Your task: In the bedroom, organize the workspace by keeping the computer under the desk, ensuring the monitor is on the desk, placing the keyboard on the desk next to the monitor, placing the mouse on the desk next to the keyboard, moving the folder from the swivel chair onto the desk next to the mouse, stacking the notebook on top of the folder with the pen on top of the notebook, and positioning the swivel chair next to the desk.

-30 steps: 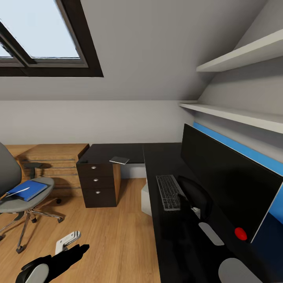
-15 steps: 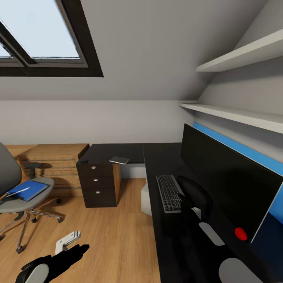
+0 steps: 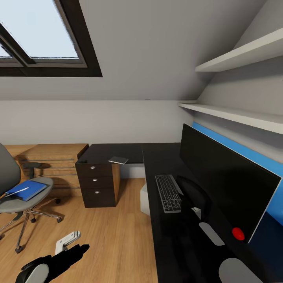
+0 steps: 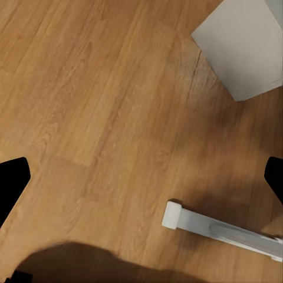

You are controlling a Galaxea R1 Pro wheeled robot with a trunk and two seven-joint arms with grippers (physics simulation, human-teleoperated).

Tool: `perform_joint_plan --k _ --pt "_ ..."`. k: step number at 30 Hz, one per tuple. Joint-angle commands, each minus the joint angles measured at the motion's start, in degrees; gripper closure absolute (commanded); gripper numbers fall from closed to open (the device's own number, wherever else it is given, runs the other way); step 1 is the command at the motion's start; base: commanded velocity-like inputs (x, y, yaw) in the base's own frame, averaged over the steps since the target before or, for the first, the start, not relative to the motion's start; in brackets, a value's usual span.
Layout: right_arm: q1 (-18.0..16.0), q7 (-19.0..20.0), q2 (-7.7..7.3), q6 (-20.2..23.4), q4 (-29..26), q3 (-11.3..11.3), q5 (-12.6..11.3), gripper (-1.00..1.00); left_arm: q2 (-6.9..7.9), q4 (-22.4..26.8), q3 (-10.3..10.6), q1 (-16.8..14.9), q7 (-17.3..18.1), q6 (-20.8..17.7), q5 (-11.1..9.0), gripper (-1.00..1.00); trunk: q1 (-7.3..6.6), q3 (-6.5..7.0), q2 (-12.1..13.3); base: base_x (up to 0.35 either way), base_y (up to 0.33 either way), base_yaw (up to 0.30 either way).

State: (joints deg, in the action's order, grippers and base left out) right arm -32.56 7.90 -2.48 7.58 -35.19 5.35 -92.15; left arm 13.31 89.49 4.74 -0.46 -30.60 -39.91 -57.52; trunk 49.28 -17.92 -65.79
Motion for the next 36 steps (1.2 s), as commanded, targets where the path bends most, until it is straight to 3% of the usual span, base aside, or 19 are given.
perform_joint_plan --k 1,36 --pt "-0.04 0.18 -0.07 -0.02 0.03 0.29 -0.49 -1.0 0.04 0.07 0.09 -0.05 -0.6 0.01 -0.57 -1.0 0.0 -0.07 -0.05 -0.01 -0.001 0.0" --pt "-0.04 0.27 0.0 -0.1 0.2 0.42 -0.4 -1.0 0.04 0.07 0.09 -0.06 -0.51 0.01 -0.56 -1.0 0.0 -0.07 -0.05 -0.305 -0.036 0.0"
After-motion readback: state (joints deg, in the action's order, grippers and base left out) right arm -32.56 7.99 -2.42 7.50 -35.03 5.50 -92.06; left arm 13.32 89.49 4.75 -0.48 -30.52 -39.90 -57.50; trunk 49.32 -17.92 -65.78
